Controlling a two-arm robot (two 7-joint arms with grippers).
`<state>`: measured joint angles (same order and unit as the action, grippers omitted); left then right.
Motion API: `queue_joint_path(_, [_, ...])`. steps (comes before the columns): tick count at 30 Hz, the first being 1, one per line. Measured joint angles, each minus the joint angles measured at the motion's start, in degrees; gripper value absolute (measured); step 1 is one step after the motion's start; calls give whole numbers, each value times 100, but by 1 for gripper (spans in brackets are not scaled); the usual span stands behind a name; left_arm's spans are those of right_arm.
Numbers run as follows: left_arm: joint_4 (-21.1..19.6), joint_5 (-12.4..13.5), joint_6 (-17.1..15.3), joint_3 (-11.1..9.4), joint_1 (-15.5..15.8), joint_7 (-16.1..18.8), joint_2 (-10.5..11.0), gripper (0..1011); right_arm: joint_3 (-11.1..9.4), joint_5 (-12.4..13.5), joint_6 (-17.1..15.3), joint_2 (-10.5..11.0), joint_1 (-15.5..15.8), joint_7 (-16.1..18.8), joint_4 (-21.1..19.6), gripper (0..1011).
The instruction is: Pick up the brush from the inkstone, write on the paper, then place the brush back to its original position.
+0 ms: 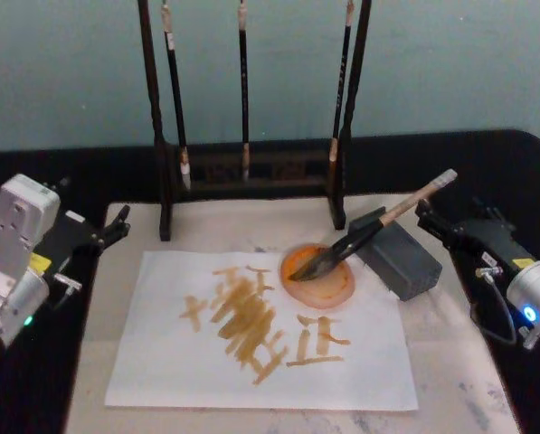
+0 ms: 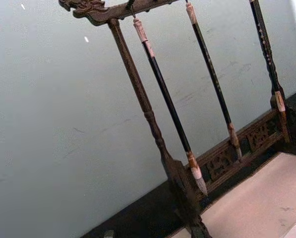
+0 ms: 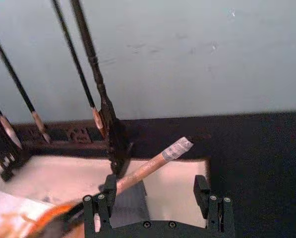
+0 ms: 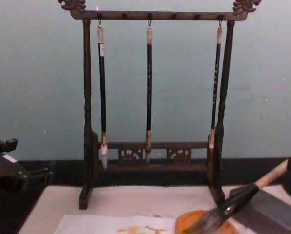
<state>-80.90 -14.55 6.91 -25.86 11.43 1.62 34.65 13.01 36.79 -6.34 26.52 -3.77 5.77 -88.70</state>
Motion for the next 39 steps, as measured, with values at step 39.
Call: queue_joint_path(39, [0,0,0,0,0,0,0,1010,-346,2268,-1110,-879,-749,-140,897,1000])
